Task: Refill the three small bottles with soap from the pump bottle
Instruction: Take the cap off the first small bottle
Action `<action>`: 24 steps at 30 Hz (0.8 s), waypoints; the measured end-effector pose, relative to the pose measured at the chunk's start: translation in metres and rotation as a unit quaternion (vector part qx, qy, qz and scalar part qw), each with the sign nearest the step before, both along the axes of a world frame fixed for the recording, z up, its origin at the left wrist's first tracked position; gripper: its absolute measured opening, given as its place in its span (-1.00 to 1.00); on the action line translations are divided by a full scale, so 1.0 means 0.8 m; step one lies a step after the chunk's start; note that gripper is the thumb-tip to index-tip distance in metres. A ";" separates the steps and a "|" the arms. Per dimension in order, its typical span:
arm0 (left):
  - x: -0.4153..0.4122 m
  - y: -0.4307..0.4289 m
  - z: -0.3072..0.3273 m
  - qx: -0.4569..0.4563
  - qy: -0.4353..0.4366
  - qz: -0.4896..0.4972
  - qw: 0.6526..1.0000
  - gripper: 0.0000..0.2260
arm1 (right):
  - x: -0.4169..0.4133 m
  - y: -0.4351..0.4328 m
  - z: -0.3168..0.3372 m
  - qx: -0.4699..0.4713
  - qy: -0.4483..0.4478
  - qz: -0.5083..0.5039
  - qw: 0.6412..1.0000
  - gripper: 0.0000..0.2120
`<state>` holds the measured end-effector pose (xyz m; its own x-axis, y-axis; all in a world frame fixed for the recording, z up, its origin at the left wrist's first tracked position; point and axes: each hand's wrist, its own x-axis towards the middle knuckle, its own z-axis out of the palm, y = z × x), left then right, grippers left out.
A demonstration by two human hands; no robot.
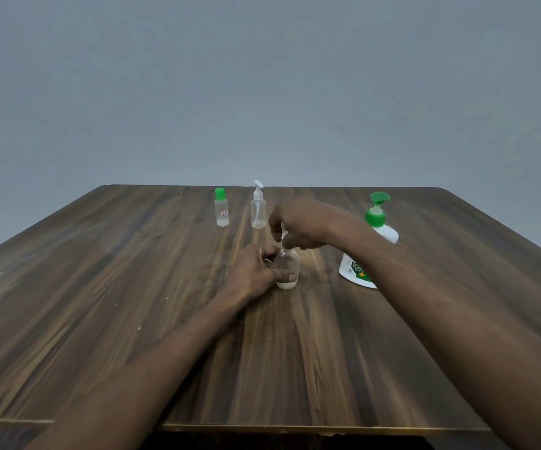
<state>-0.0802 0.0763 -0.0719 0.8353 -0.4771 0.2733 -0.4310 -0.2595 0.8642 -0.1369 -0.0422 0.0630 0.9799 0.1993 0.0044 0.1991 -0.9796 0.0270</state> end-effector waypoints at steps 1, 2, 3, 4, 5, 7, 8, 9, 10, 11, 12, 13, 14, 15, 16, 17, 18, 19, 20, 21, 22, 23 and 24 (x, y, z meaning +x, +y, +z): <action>0.000 0.001 0.000 0.002 0.000 0.001 1.000 -0.74 | -0.002 -0.004 0.007 0.009 -0.007 0.010 1.000 -0.85; 0.001 0.001 -0.001 0.003 -0.002 0.003 1.000 -0.75 | -0.004 -0.009 0.013 0.025 -0.024 0.016 0.999 -0.79; 0.001 0.001 -0.001 0.003 -0.003 0.004 1.000 -0.75 | -0.007 -0.013 0.020 0.050 -0.046 0.015 0.998 -0.75; 0.000 0.001 -0.002 0.003 -0.002 0.007 1.000 -0.76 | -0.010 -0.018 0.024 0.080 -0.068 0.015 0.994 -0.73; 0.000 0.001 -0.002 0.004 -0.002 0.011 1.000 -0.76 | -0.014 -0.024 0.027 0.115 -0.083 0.009 0.990 -0.71; -0.002 0.001 -0.003 0.003 -0.005 0.017 1.000 -0.76 | -0.023 -0.036 0.025 0.192 -0.116 -0.016 0.974 -0.69; -0.003 0.000 -0.003 0.003 -0.006 0.019 1.000 -0.75 | -0.027 -0.042 0.019 0.222 -0.139 -0.037 0.964 -0.70; -0.003 0.000 -0.003 0.001 -0.006 0.019 1.000 -0.74 | -0.031 -0.048 0.011 0.247 -0.163 -0.060 0.953 -0.72; -0.003 0.000 -0.004 0.000 -0.006 0.019 1.000 -0.74 | -0.036 -0.052 0.002 0.274 -0.182 -0.082 0.941 -0.75; -0.003 0.001 -0.004 -0.001 -0.006 0.018 1.000 -0.74 | -0.039 -0.055 -0.009 0.310 -0.189 -0.097 0.927 -0.77; -0.003 0.000 -0.004 -0.001 -0.008 0.017 1.000 -0.74 | -0.042 -0.058 -0.021 0.357 -0.183 -0.106 0.910 -0.78; -0.003 0.000 -0.004 -0.002 -0.011 0.017 1.000 -0.74 | -0.045 -0.060 -0.034 0.411 -0.168 -0.111 0.889 -0.79; -0.003 0.000 -0.004 -0.001 -0.012 0.017 1.000 -0.75 | -0.046 -0.063 -0.045 0.457 -0.154 -0.118 0.868 -0.78; -0.004 0.000 -0.004 -0.002 -0.011 0.017 1.000 -0.76 | -0.047 -0.065 -0.056 0.489 -0.146 -0.131 0.850 -0.76; -0.004 0.000 -0.004 -0.003 -0.008 0.016 1.000 -0.76 | -0.047 -0.068 -0.065 0.511 -0.140 -0.144 0.836 -0.74; -0.004 -0.001 -0.003 -0.005 -0.005 0.016 1.000 -0.75 | -0.046 -0.070 -0.073 0.524 -0.135 -0.152 0.827 -0.73; -0.005 -0.001 -0.003 -0.007 -0.003 0.016 1.000 -0.75 | -0.044 -0.071 -0.080 0.530 -0.133 -0.157 0.823 -0.74; -0.006 -0.001 -0.002 -0.010 -0.002 0.016 1.000 -0.75 | -0.043 -0.072 -0.085 0.528 -0.132 -0.160 0.823 -0.78; -0.006 -0.001 -0.002 -0.010 0.000 0.017 1.000 -0.75 | -0.040 -0.074 -0.090 0.524 -0.132 -0.163 0.826 -0.82; -0.007 -0.001 -0.001 -0.009 0.002 0.018 1.000 -0.74 | -0.038 -0.074 -0.094 0.515 -0.131 -0.165 0.831 -0.85; -0.008 -0.001 -0.001 -0.007 0.003 0.019 1.000 -0.74 | -0.036 -0.073 -0.098 0.497 -0.129 -0.164 0.842 -0.86; -0.008 -0.001 -0.001 -0.006 0.004 0.021 1.000 -0.74 | -0.033 -0.071 -0.102 0.463 -0.129 -0.164 0.861 -0.86; -0.008 0.000 -0.001 -0.006 0.005 0.023 1.000 -0.74 | -0.029 -0.068 -0.107 0.416 -0.131 -0.162 0.885 -0.85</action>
<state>-0.0868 0.0760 -0.0726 0.8591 -0.4346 0.2704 -0.4105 -0.2693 0.8712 -0.1603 -0.0968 -0.0229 0.9288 -0.2715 0.2523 -0.0028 -0.6858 -0.7278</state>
